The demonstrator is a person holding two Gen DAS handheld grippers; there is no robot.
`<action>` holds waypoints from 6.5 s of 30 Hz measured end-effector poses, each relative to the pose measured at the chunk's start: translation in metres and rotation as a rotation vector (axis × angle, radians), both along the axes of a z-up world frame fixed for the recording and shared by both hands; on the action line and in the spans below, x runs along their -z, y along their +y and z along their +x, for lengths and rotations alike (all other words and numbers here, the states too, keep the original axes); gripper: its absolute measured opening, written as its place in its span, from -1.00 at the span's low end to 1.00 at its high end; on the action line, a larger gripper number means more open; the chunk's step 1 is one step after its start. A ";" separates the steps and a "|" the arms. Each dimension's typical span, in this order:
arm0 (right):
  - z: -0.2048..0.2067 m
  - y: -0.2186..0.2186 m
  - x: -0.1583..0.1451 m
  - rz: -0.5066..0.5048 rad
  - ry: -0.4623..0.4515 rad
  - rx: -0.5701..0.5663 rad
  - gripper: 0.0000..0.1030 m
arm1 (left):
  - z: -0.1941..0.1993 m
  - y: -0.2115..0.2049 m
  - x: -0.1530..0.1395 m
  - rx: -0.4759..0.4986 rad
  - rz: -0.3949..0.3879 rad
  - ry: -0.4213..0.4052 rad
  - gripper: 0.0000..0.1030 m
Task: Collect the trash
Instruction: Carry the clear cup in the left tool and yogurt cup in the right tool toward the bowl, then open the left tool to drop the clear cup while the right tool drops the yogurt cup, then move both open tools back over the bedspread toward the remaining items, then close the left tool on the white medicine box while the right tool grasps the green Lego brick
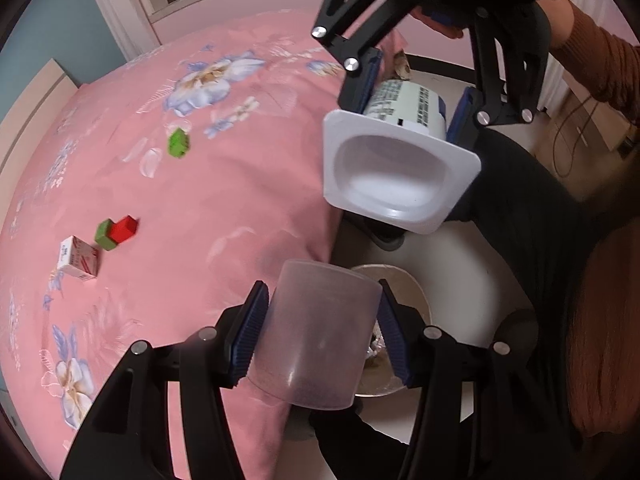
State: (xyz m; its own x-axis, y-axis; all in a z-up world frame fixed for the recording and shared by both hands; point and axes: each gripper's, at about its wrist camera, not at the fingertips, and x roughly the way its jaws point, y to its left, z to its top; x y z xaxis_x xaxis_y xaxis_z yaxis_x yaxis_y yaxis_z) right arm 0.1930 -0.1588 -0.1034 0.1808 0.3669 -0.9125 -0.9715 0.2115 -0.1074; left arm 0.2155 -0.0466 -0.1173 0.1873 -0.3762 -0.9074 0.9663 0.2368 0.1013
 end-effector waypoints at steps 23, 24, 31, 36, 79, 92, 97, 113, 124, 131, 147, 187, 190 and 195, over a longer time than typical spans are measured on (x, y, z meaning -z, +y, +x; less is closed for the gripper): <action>-0.031 0.016 0.066 0.005 0.055 -0.025 -0.06 | -0.040 0.000 0.056 0.044 -0.004 0.018 0.10; -0.031 0.017 0.069 0.003 0.060 -0.027 -0.06 | -0.040 0.001 0.058 0.042 -0.005 0.018 0.10; -0.028 0.025 0.089 -0.006 0.095 -0.026 -0.06 | -0.041 0.005 0.076 0.028 -0.004 0.035 0.10; -0.022 0.032 0.103 0.001 0.124 -0.020 -0.06 | -0.038 0.008 0.091 0.009 -0.002 0.052 0.10; -0.009 0.046 0.156 -0.044 0.167 0.052 0.87 | -0.029 0.017 0.122 0.010 0.039 0.060 0.89; -0.017 0.037 0.121 -0.030 0.090 0.064 0.87 | -0.037 0.013 0.097 0.006 0.036 0.006 0.89; -0.018 0.030 0.099 -0.019 0.062 0.066 0.87 | -0.043 0.010 0.079 0.015 0.032 -0.018 0.89; 0.017 -0.005 0.029 0.067 -0.019 0.187 0.87 | -0.018 0.004 0.020 -0.102 -0.037 -0.076 0.89; 0.056 -0.022 -0.001 0.093 -0.046 0.247 0.87 | 0.027 0.017 -0.013 -0.241 -0.102 -0.117 0.89; 0.095 -0.036 -0.012 0.074 -0.036 0.291 0.87 | 0.066 0.030 -0.032 -0.289 -0.104 -0.124 0.89; 0.173 -0.063 0.007 0.050 -0.006 0.402 0.87 | 0.182 0.058 -0.024 -0.359 -0.064 -0.085 0.89; 0.296 -0.074 0.089 0.030 0.113 0.526 0.87 | 0.349 0.051 0.058 -0.351 -0.033 0.041 0.89; 0.299 -0.073 0.092 0.035 0.111 0.528 0.87 | 0.352 0.051 0.059 -0.348 -0.044 0.041 0.88; 0.302 -0.069 0.093 0.037 0.116 0.511 0.60 | 0.354 0.050 0.061 -0.332 -0.045 0.054 0.54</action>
State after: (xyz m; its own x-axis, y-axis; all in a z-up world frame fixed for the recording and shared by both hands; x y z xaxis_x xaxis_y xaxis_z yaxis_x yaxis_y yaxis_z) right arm 0.4945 -0.2274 -0.1967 0.2438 0.2909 -0.9252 -0.7484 0.6631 0.0113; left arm 0.5690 0.0029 -0.1786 0.2582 -0.3423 -0.9034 0.8394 0.5424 0.0344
